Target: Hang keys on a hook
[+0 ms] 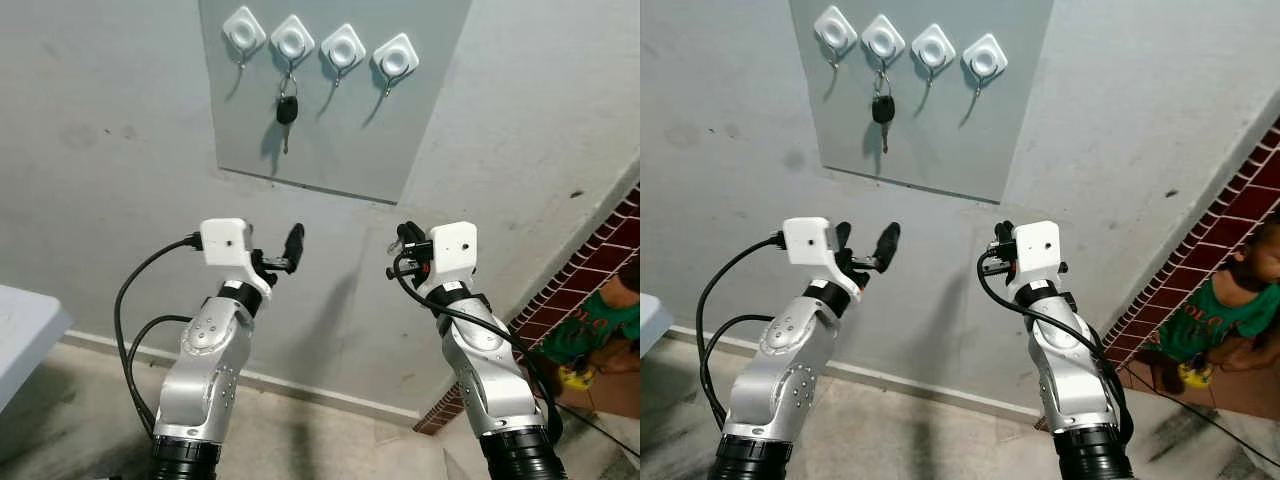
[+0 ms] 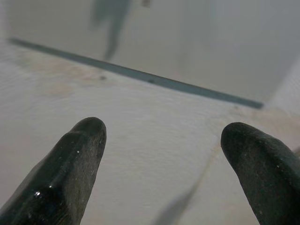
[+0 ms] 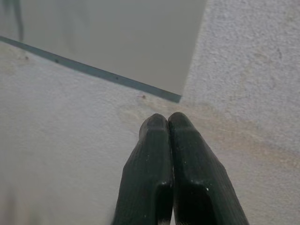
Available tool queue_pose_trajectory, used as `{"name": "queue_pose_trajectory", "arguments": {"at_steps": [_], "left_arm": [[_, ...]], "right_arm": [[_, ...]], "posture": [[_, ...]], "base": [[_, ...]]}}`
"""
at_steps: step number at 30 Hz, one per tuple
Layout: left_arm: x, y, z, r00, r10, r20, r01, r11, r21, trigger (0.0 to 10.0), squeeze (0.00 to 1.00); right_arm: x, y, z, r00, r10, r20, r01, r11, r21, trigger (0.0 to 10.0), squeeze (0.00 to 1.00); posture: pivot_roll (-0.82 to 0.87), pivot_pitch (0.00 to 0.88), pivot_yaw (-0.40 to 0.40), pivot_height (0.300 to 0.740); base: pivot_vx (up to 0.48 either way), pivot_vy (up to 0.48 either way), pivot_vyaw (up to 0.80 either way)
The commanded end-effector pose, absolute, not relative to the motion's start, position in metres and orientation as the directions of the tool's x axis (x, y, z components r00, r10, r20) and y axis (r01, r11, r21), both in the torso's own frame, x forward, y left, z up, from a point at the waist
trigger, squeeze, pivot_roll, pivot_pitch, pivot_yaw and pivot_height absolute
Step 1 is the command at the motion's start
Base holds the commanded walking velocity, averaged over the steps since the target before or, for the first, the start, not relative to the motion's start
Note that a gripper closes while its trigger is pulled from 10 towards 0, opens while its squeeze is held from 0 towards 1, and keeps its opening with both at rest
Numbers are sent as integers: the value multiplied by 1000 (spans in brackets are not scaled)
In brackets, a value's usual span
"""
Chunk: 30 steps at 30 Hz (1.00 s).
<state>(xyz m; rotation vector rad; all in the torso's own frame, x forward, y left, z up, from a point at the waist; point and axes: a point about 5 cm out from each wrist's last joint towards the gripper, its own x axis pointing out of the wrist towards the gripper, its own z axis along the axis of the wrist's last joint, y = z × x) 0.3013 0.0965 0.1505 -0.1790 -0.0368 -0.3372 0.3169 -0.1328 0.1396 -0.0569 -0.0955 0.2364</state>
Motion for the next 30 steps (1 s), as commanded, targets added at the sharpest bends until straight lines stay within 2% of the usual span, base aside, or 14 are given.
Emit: {"name": "queue_pose_trajectory", "arguments": {"at_steps": [1,3,6,11,15,19,30], "left_arm": [[297,86,158,911,-400,97,409,906,-109,10000,0],[293,80,158,881,-465,93,466,885,11,10000,0],[288,76,153,854,-516,74,512,857,66,10000,0],[289,83,146,874,-484,52,482,875,38,10000,0],[297,99,143,928,-369,49,372,923,-95,10000,0],[303,113,144,956,-289,58,294,948,-123,10000,0],[312,136,146,968,-243,57,248,962,-112,10000,0]], "right_arm": [[316,-136,142,968,232,101,-227,972,-59,10000,0],[315,-136,145,966,226,128,-231,973,25,10000,0],[314,-141,148,974,172,150,-196,967,163,10000,0],[312,-141,146,972,178,153,-194,976,98,10000,0],[311,-140,146,968,195,158,-205,977,52,10000,0],[310,-140,144,966,206,155,-215,975,47,10000,0],[311,-144,142,963,217,156,-223,975,17,10000,0]], "posture": [[48,26,-72,732],[47,29,-66,732],[47,33,-61,732],[39,37,-49,732],[37,37,-44,732],[39,33,-43,732],[31,23,6,732]], "base": [[0,0,0],[0,0,0],[0,0,0],[0,0,0],[0,0,0],[0,0,0],[0,0,0]]}}
